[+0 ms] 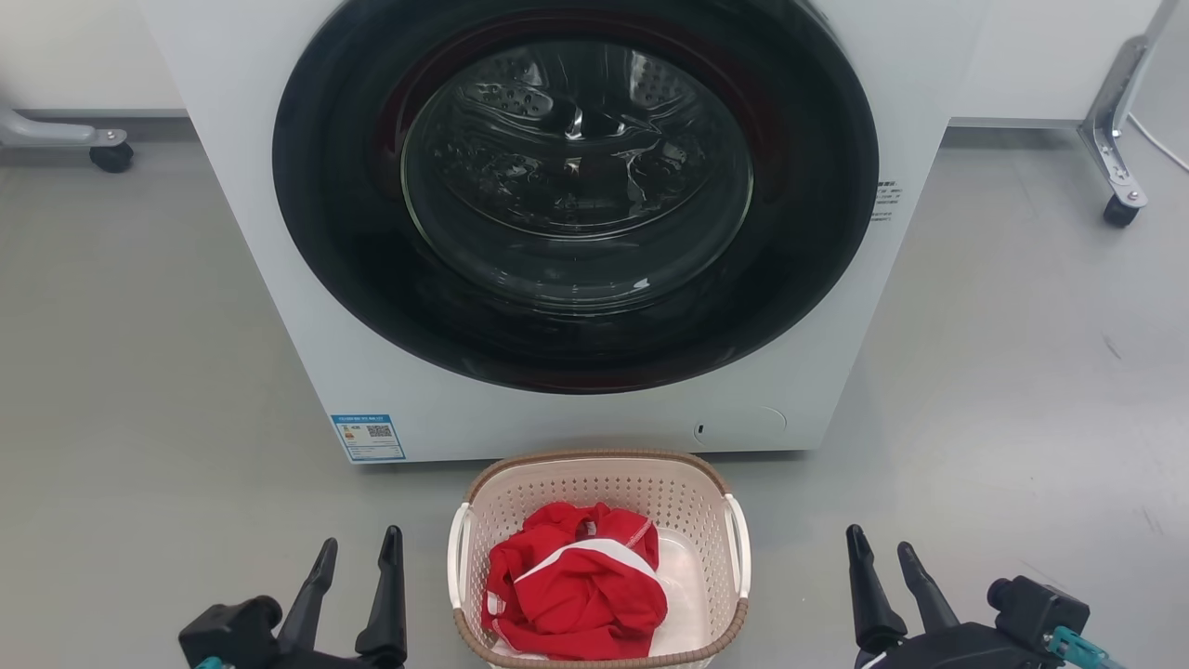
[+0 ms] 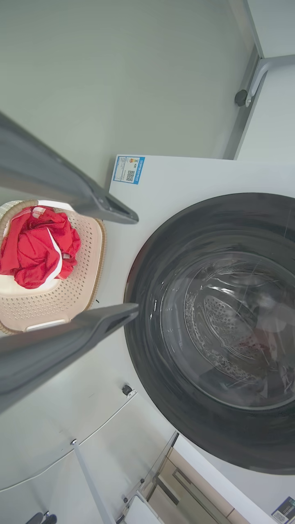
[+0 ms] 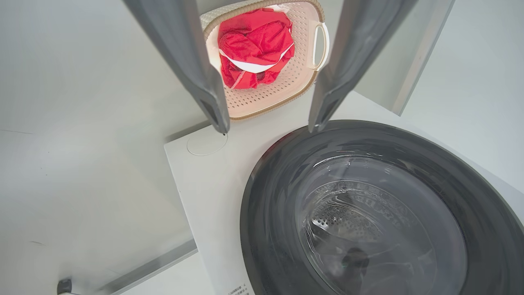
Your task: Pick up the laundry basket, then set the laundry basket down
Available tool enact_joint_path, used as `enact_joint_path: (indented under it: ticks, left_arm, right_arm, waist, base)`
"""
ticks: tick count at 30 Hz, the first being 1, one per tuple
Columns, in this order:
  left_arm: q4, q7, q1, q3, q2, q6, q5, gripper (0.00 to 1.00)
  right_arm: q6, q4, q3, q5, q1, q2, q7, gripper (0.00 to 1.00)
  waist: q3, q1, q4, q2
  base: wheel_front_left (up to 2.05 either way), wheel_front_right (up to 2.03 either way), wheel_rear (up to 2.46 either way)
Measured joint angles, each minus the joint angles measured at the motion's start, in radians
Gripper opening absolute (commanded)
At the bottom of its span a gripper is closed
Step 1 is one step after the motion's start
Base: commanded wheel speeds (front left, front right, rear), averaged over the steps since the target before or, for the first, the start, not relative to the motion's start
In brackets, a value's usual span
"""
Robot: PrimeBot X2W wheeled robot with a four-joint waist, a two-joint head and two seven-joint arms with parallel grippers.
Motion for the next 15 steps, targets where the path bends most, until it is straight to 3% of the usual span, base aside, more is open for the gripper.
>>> enact_joint_path:
  ticks: [15]
  left_arm:
    - [-0.014, -0.058, 0.002, -0.041, 0.011, 0.035, 0.207, 1.00]
  right_arm:
    - [-0.035, -0.009, 0.069, -0.210, -0.007, -0.002, -0.054, 1.00]
  waist:
    - [0.006, 0.0000, 0.000, 0.0000]
  base:
    - [0.00, 0.00, 0.00]
